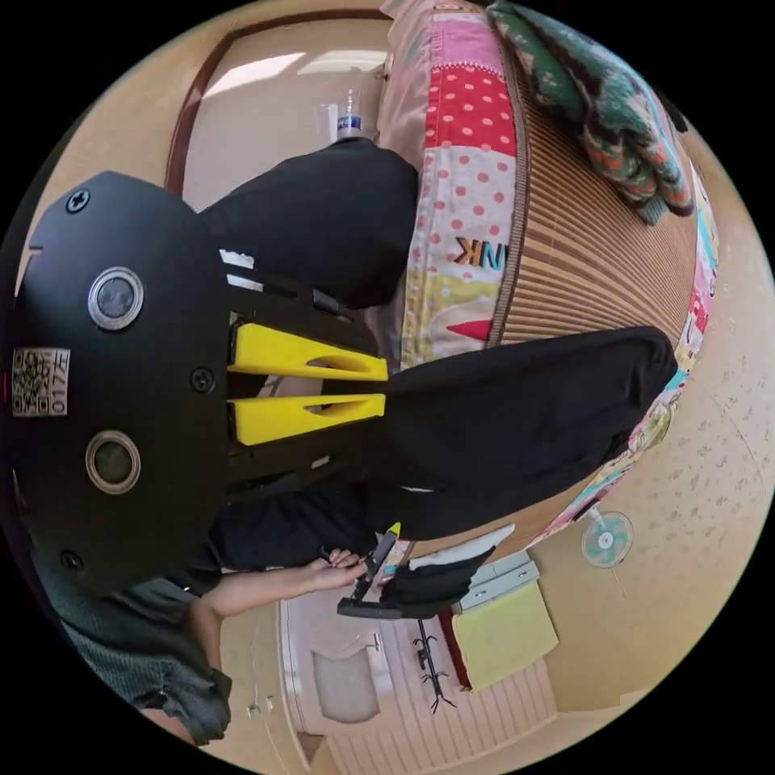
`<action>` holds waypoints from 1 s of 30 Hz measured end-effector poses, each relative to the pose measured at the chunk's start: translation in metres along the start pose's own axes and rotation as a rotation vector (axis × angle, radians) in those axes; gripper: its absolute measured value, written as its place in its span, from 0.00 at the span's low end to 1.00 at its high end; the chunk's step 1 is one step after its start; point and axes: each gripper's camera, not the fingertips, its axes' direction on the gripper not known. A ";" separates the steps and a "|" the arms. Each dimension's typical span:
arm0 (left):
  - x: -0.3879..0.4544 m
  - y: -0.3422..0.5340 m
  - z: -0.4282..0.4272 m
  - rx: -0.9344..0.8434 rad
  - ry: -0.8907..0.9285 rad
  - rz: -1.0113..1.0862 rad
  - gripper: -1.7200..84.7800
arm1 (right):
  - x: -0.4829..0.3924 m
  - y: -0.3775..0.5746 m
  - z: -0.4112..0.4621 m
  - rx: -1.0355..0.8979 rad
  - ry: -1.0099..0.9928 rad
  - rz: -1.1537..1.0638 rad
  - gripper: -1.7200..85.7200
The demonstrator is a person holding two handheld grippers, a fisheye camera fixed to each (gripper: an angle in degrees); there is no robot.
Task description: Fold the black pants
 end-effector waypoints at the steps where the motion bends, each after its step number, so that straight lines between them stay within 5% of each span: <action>1: -0.002 0.002 -0.001 -0.002 -0.037 -0.008 0.06 | 0.003 -0.002 -0.006 -0.027 0.005 0.017 0.05; 8: -0.017 0.037 -0.026 0.109 -0.058 -0.023 0.09 | 0.028 0.022 -0.081 0.141 0.130 0.095 0.12; 12: -0.015 0.059 -0.042 0.271 0.014 0.059 0.09 | 0.060 0.017 -0.082 0.050 0.021 0.125 0.15; 18: 0.004 0.042 -0.027 0.252 0.098 0.155 0.10 | 0.082 0.012 -0.088 -0.023 -0.024 0.141 0.13; 21: 0.020 0.029 -0.018 0.233 0.127 0.212 0.10 | 0.100 0.016 -0.101 -0.069 -0.183 0.128 0.08; 26: 0.045 -0.002 0.006 0.143 0.102 0.260 0.06 | 0.181 0.058 -0.151 0.222 -0.922 0.135 0.06; 30: 0.060 -0.024 0.044 0.099 0.015 0.285 0.01 | 0.220 0.084 -0.177 0.269 -0.718 0.272 0.05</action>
